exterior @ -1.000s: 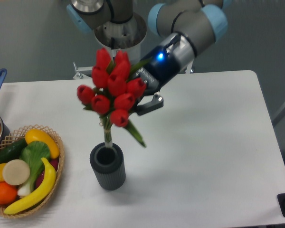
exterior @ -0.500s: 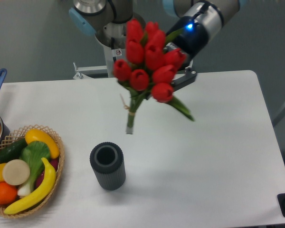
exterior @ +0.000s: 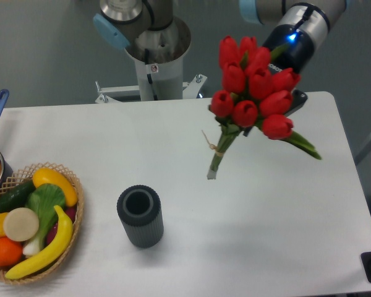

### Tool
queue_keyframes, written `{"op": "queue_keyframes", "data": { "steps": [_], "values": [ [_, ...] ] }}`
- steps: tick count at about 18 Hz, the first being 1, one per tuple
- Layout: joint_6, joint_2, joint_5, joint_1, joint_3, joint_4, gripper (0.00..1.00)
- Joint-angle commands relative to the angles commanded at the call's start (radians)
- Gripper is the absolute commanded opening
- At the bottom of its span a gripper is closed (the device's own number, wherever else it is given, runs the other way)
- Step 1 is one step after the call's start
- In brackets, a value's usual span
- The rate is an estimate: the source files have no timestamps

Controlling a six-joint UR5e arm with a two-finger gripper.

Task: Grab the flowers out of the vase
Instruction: 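Lift the tulip bundle up out of the grey vase and away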

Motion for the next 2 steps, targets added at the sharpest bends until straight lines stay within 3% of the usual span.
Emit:
{"op": "queue_keyframes", "data": {
  "steps": [2],
  "values": [
    [0.000, -0.012, 0.000, 0.006, -0.003, 0.002, 0.48]
  ]
}}
